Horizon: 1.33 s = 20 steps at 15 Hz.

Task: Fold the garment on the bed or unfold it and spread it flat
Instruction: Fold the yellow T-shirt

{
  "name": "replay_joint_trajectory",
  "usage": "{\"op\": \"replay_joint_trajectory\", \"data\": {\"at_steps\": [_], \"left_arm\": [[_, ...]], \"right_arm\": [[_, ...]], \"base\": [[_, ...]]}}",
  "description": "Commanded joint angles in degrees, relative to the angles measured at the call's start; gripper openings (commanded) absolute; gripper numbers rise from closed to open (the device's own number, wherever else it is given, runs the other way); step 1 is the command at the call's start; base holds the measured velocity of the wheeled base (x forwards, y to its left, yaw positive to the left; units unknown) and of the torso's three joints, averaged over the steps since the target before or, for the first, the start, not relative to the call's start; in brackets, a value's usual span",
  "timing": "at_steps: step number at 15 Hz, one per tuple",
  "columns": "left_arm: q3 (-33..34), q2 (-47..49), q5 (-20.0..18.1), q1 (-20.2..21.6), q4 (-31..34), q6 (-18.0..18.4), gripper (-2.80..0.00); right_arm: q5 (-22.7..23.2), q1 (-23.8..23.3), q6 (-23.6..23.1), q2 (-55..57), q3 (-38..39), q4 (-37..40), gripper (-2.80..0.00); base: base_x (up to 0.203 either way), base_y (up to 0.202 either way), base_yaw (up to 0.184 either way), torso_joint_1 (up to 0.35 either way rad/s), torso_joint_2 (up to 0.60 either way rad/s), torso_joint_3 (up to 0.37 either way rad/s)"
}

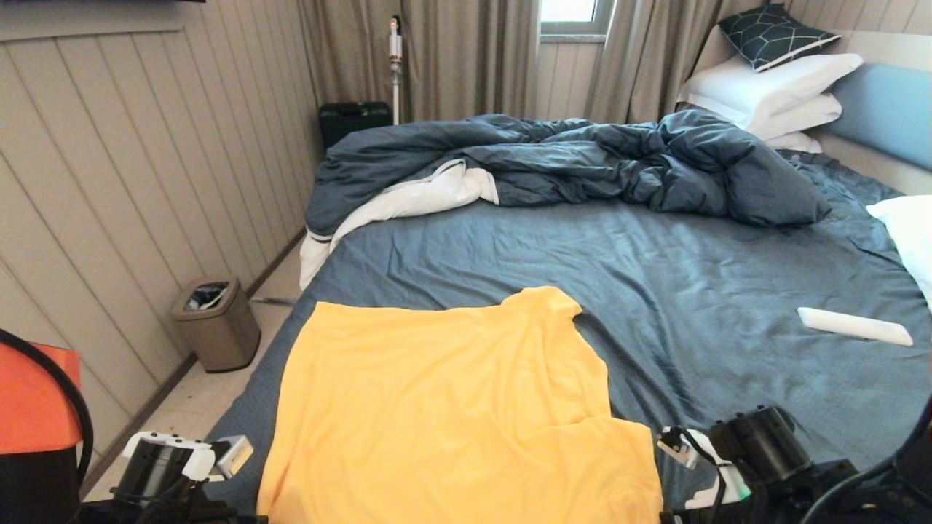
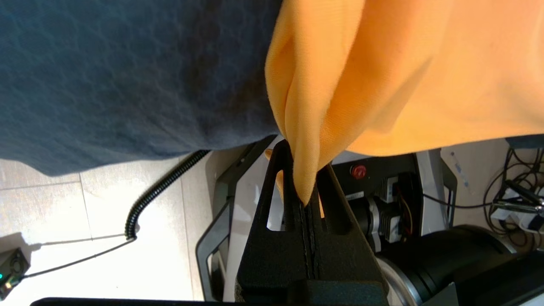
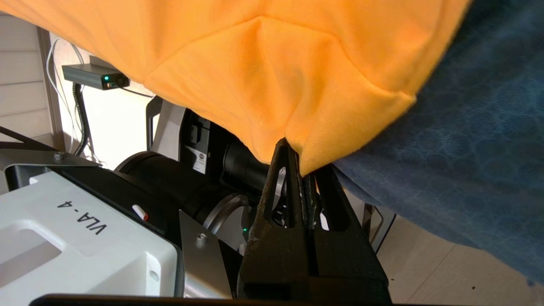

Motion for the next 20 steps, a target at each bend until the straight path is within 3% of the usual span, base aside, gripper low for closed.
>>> {"op": "replay_joint_trajectory", "data": {"at_steps": [1, 9, 10, 20], "left_arm": [[0.35, 0.08, -0.1, -0.06, -0.37, -0.11, -2.8], [0.88, -0.01, -0.1, -0.5, -0.9, -0.11, -2.8], [0.88, -0.01, -0.1, -0.5, -0.9, -0.11, -2.8], [0.88, -0.01, -0.1, -0.5, -0.99, -0.2, -2.8]], "right_arm": [[0.02, -0.31, 0.01, -1.38, 0.64, -0.23, -2.8], [-0.63, -4.19, -0.51, -3.69, 2.78, -0.16, -2.8], [-0.68, -4.5, -0.66, -3.6, 2.78, -0.16, 0.0], [-0.27, -3.57, -1.68, -5.62, 2.71, 0.0, 0.0]], "base": [[0.0, 0.0, 0.0, 0.0, 0.0, 0.0], [0.0, 0.0, 0.0, 0.0, 0.0, 0.0], [0.0, 0.0, 0.0, 0.0, 0.0, 0.0], [0.0, 0.0, 0.0, 0.0, 0.0, 0.0]]}}
